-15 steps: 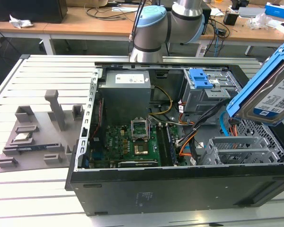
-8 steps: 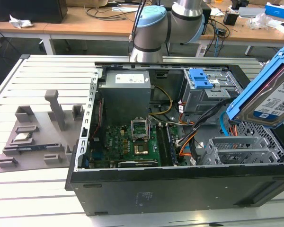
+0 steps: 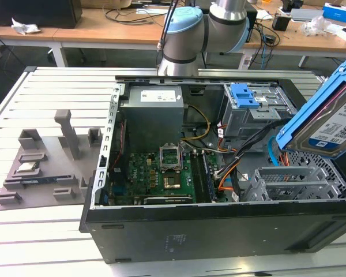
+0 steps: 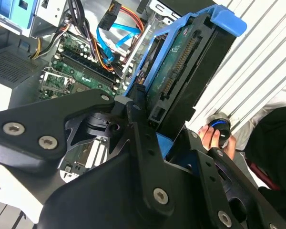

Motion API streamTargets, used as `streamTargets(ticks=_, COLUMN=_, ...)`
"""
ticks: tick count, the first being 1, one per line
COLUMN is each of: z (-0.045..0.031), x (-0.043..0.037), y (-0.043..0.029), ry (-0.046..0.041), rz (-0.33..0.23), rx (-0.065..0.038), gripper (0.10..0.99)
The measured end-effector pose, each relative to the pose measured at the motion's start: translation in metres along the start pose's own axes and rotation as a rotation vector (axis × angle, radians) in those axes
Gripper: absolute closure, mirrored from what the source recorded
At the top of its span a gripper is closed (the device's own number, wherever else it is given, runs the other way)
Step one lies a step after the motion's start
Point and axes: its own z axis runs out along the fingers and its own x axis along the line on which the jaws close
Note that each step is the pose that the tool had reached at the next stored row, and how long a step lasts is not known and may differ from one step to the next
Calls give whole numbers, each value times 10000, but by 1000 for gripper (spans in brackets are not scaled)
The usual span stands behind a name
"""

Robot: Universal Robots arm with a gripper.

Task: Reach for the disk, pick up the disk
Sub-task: 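Pick up the disk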

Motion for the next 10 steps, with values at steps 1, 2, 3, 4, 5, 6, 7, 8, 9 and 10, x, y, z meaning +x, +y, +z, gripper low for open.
streamTargets(ticks=1, z=3, x=2, y=-1, ry=1, rz=0, rx=0, gripper=722)
streamTargets(ticks=2, z=7, x=4, y=-2, ry=0, rz=0, rx=0, gripper=722)
streamTargets(ticks=3, z=10, x=6, y=-3, ry=0, rz=0, rx=0, gripper=722)
streamTargets(ticks=4, z=13, x=8, y=-4, ry=0, rz=0, rx=0, gripper=722)
streamTargets(ticks=5, z=17, x=10, y=-5, ry=1, rz=0, rx=0, gripper=722)
streamTargets(ticks=6, z=20, x=12, y=-6, ry=0, rz=0, rx=0, gripper=722)
streamTargets(ticks=7, z=26, x=15, y=-8, ry=1, rz=0, rx=0, gripper=722)
streamTargets(ticks=8, z=33, x=18, y=-10, ry=0, rz=0, rx=-1, gripper=722)
streamTargets(ticks=9, z=45, x=20, y=-13, ry=1, rz=0, rx=0, gripper=722)
streamTargets(ticks=10, z=53, x=21, y=-14, ry=1, rz=0, rx=0, gripper=722)
